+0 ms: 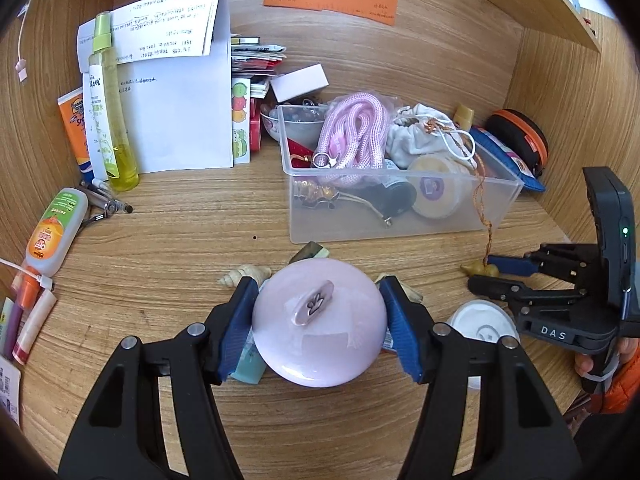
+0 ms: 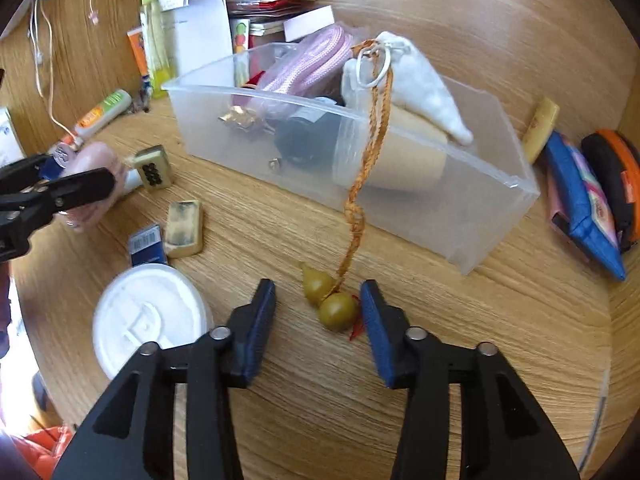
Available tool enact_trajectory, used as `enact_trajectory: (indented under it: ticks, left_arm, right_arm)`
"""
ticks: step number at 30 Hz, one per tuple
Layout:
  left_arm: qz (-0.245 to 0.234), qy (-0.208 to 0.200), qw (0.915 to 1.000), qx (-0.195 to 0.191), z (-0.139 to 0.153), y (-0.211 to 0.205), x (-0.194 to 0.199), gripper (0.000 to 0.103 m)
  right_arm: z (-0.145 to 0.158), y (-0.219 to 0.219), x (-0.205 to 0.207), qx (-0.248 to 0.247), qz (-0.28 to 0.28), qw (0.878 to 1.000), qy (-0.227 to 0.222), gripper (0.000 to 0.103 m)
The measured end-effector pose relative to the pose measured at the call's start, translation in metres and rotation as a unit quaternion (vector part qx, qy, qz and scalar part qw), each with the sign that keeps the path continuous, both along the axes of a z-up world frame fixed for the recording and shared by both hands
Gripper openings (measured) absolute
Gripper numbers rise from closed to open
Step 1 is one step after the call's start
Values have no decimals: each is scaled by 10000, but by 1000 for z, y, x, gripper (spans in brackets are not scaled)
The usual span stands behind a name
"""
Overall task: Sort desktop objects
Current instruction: 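Carry the pink compact and gourd pendant into the clear box with both tools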
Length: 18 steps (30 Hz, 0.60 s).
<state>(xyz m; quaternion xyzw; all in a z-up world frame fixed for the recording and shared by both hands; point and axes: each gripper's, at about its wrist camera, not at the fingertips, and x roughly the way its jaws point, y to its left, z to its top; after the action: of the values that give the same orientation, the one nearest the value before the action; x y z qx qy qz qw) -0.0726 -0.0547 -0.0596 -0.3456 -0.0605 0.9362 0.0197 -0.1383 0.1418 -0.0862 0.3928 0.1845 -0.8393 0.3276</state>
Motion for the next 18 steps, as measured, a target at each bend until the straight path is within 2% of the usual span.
enact_trajectory:
  ticks: [3, 11, 18]
  left_arm:
    - [-3, 41, 10000, 70, 3, -1, -2, 62]
    - [-50, 209, 9997, 149, 17, 1, -9, 62]
    - [-99, 305, 9993, 183, 26, 5, -14, 62]
  right_arm:
    - [0, 4, -2, -102, 25, 9999, -82, 18]
    - [18, 23, -2, -774, -24, 9968, -219, 17]
    - [50, 39, 4, -1421, 19, 9898, -39, 18]
